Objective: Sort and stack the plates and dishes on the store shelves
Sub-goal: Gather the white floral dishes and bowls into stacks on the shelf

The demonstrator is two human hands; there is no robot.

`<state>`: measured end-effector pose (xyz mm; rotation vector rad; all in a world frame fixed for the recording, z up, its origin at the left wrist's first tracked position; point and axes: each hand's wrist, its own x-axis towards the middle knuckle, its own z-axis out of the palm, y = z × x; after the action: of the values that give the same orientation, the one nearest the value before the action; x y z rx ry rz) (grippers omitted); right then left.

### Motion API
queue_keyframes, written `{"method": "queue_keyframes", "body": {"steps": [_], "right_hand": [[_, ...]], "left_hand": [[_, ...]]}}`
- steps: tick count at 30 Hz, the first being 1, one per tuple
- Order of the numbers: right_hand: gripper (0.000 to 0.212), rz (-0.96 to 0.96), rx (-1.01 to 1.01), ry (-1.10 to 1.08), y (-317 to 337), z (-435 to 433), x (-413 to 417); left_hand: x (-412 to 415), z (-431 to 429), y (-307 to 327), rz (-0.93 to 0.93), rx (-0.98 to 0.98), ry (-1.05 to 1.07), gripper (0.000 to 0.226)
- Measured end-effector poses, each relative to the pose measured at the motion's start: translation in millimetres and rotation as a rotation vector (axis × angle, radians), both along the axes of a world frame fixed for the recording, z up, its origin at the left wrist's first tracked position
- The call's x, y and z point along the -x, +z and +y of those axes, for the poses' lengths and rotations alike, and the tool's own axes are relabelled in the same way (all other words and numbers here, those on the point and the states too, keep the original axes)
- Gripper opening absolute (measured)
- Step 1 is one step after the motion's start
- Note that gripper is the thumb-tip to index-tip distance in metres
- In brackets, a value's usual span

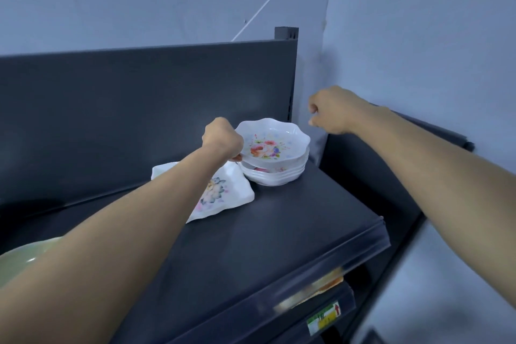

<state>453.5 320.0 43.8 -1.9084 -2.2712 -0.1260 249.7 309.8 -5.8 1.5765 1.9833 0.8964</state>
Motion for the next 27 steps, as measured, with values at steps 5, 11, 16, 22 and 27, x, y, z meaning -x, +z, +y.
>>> {"method": "queue_keyframes", "body": {"steps": [5,11,16,22,27], "right_hand": [[0.034,0.044,0.009,0.011,-6,4,-6],[0.030,0.078,0.017,0.046,-12,4,1],[0.030,0.063,0.009,0.097,-14,6,17],[0.026,0.068,0.003,0.194,-10,-3,60],[0.019,0.057,0.002,0.353,-3,-22,119]], "left_hand": [[-10,14,-16,-0.025,0.044,-0.004,0.027],[-7,21,-26,-0.029,0.074,0.015,0.029],[8,17,-26,0.029,0.087,-0.015,0.037],[45,-13,2,0.181,-0.013,-0.076,0.038],[90,-67,29,0.234,-0.120,-0.041,0.011]]}}
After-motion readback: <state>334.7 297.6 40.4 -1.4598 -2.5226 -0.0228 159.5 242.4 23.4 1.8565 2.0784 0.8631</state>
